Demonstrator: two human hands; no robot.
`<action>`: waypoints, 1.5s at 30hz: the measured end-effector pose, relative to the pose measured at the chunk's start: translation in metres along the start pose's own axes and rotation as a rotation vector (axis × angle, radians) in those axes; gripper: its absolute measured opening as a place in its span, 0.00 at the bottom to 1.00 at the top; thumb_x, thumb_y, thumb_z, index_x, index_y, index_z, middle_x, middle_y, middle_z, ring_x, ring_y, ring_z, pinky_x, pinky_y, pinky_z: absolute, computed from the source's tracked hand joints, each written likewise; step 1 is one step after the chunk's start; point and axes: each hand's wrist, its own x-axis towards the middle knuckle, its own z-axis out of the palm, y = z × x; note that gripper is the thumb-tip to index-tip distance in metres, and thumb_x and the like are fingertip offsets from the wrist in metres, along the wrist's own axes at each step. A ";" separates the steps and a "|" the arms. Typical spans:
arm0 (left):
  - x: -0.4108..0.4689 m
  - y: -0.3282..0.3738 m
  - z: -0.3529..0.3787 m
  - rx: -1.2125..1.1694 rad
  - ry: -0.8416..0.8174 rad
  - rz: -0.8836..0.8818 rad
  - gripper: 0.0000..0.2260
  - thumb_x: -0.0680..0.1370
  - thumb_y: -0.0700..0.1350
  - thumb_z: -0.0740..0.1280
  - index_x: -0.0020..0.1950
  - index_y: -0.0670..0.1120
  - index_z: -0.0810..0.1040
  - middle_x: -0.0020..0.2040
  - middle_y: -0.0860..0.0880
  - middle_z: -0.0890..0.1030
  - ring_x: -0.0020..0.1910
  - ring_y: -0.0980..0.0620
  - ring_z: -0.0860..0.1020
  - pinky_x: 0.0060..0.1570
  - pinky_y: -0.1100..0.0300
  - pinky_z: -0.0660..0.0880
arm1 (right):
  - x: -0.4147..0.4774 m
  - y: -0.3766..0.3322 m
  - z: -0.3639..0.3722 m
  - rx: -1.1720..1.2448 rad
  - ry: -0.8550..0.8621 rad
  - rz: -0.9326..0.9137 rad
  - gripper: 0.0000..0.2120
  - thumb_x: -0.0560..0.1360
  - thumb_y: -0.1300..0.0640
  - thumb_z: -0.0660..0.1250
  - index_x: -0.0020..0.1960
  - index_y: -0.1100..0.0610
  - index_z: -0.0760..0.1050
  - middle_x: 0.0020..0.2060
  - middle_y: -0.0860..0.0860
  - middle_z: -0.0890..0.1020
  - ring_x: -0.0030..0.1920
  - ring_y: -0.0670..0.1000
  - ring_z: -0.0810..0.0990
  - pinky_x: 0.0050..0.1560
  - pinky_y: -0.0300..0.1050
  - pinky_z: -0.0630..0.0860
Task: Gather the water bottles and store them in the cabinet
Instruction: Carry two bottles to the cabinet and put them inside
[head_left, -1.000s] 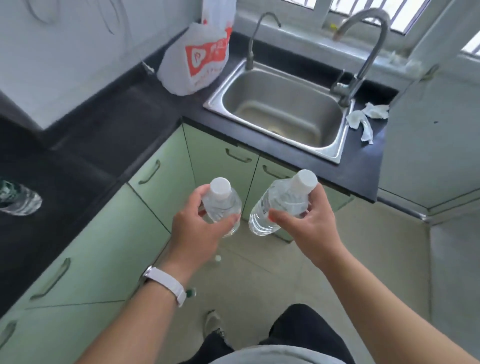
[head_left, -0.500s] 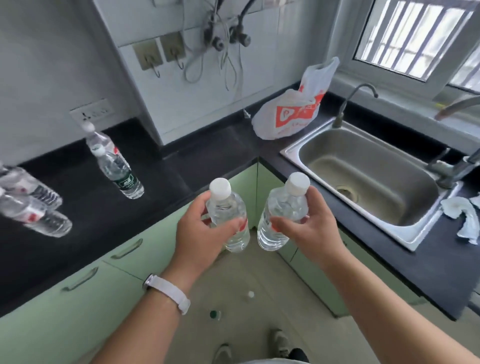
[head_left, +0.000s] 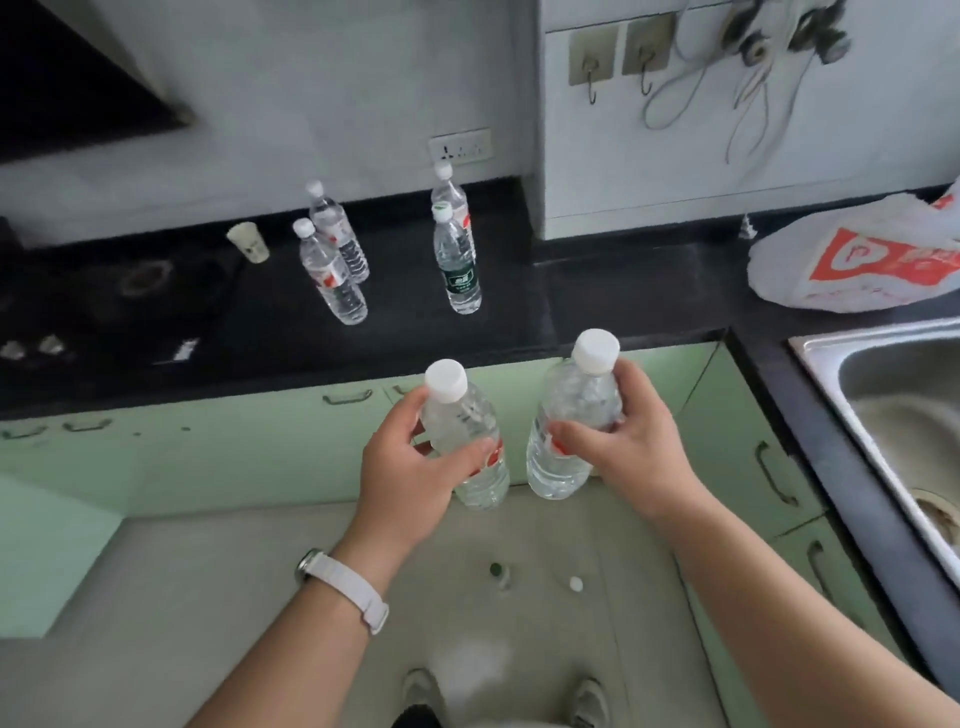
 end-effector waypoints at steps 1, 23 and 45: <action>-0.002 -0.005 -0.010 -0.001 0.035 -0.016 0.26 0.63 0.54 0.80 0.60 0.55 0.80 0.55 0.57 0.84 0.58 0.56 0.81 0.58 0.52 0.80 | 0.002 -0.003 0.012 -0.013 -0.031 -0.014 0.27 0.66 0.60 0.79 0.59 0.43 0.73 0.48 0.43 0.82 0.49 0.44 0.82 0.52 0.45 0.79; -0.069 -0.139 -0.407 -0.087 0.420 -0.154 0.18 0.67 0.44 0.82 0.53 0.58 0.82 0.46 0.60 0.85 0.48 0.60 0.82 0.46 0.63 0.77 | -0.052 -0.093 0.420 -0.201 -0.436 -0.110 0.28 0.66 0.53 0.79 0.62 0.43 0.71 0.48 0.39 0.81 0.48 0.40 0.81 0.49 0.41 0.76; -0.135 -0.260 -0.657 -0.058 1.111 -0.390 0.23 0.67 0.41 0.82 0.56 0.58 0.79 0.49 0.57 0.85 0.48 0.61 0.83 0.46 0.66 0.79 | -0.091 -0.119 0.781 -0.198 -1.023 -0.174 0.25 0.66 0.58 0.78 0.58 0.44 0.73 0.47 0.43 0.82 0.44 0.40 0.81 0.46 0.38 0.77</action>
